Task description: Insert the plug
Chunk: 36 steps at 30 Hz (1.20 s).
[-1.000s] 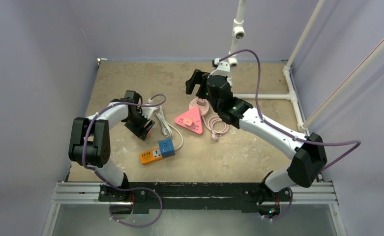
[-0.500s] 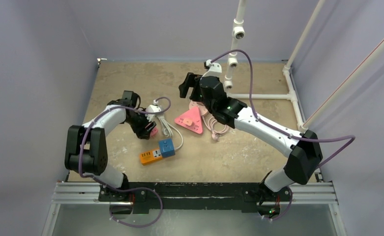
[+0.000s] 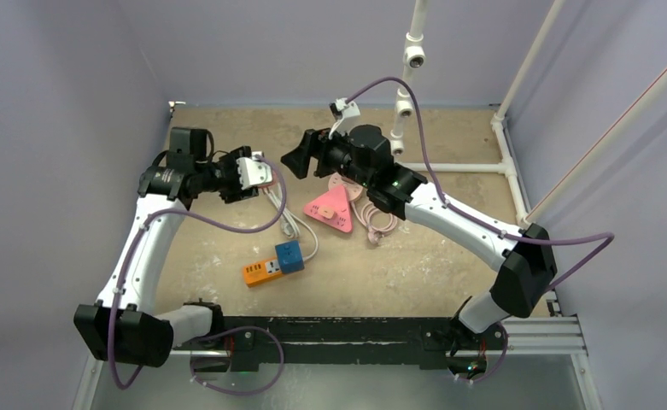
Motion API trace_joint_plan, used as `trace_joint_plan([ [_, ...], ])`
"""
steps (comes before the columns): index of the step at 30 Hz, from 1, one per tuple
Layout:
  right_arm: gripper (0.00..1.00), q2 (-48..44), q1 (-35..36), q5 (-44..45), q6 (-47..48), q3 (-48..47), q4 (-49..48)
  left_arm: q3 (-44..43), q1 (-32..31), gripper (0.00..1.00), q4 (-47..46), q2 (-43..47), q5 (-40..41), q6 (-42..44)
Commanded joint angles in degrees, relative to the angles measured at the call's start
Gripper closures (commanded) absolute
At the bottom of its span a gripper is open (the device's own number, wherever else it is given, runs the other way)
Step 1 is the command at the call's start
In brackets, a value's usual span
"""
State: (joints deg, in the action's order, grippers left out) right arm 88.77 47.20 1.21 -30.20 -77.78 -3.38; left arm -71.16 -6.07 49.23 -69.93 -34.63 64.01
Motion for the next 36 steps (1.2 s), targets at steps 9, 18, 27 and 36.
trace_joint_plan([
  [9, 0.26, 2.9, 2.3, -16.3, 7.0, -6.6, -2.5, -1.8, -1.6, 0.65, 5.5, 7.2, -5.9, 14.6],
  [18, 0.36, 9.0, 5.5, -15.1, 8.5, -10.8, 2.0, -0.8, -8.3, 0.66, 1.5, 9.3, -1.2, 12.6],
  [27, 0.7, 6.0, 5.5, -15.1, 8.7, -9.3, 2.8, 0.0, -8.5, 0.67, 4.3, 10.3, -0.1, 18.1],
  [36, 1.0, 3.4, 5.4, -12.6, 9.5, -9.3, 1.7, 2.7, -8.5, 0.04, -5.9, 13.4, -0.8, 0.9],
])
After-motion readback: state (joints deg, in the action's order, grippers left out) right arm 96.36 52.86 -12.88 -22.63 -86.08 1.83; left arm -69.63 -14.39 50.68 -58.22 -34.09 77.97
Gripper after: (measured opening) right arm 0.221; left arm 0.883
